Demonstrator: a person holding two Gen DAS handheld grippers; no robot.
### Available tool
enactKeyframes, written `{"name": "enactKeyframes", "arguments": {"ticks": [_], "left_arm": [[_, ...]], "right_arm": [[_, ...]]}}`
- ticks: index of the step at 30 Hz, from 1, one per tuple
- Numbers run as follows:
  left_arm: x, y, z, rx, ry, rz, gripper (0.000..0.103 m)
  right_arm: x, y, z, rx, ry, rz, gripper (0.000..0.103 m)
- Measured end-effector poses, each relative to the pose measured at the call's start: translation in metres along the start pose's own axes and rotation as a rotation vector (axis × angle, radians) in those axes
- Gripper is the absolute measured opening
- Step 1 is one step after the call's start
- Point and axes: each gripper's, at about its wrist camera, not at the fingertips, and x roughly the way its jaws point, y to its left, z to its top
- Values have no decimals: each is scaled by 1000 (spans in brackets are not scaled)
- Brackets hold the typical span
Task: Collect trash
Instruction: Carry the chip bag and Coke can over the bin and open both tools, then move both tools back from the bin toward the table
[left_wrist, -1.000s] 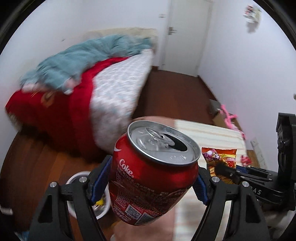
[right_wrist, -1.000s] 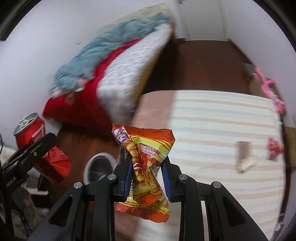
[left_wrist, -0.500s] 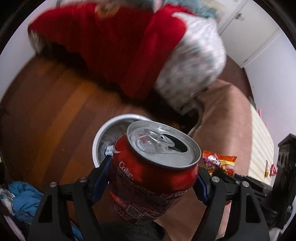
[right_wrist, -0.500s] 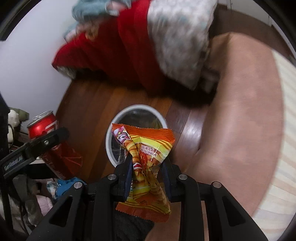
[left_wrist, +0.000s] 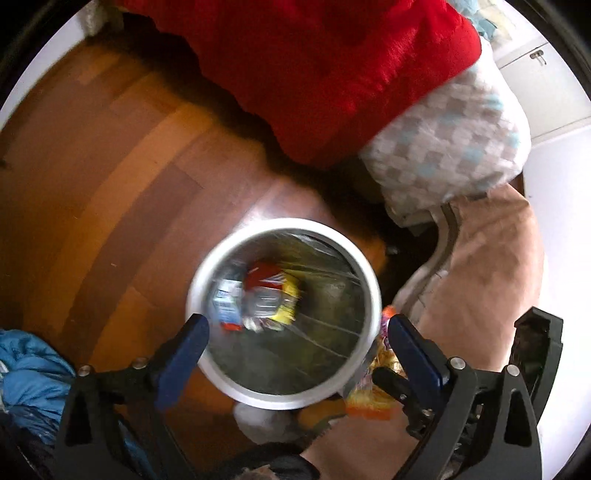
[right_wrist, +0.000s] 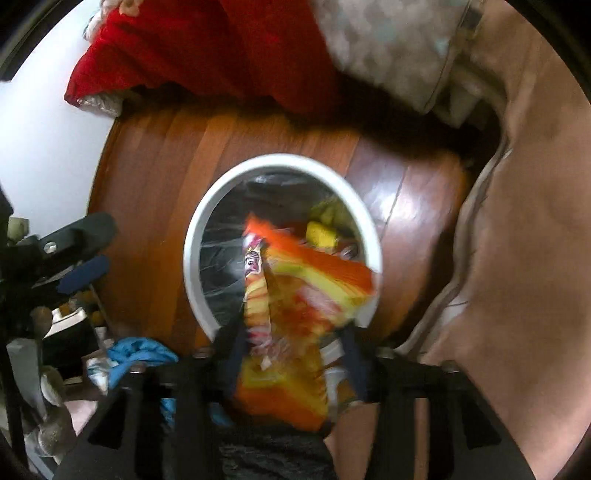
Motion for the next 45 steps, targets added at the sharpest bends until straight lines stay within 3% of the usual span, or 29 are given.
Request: {"name": "enactKeyframes", "arguments": {"ticks": [1, 3, 5, 11, 21, 32, 45], "left_arm": [[-7, 4, -5, 10, -23, 31, 99], [-20, 10, -14, 30, -79, 100, 99], [-29, 12, -27, 50, -130, 171, 99], [-44, 16, -63, 52, -172, 205, 99], [-55, 7, -101, 92, -172, 265, 99], [-91, -12, -128, 136, -221, 260, 99], [-173, -41, -169, 173, -354, 238, 99]], "right_arm": [[1, -1, 1, 2, 5, 10, 77], [1, -1, -1, -10, 9, 30, 93], [-4, 1, -5, -32, 13, 44, 103], [-23, 15, -16, -142, 4, -31, 103], [-60, 27, -46, -272, -73, -252, 103], [-89, 30, -69, -268, -148, -243, 103], [-186, 44, -119, -273, -329, -148, 103]]}}
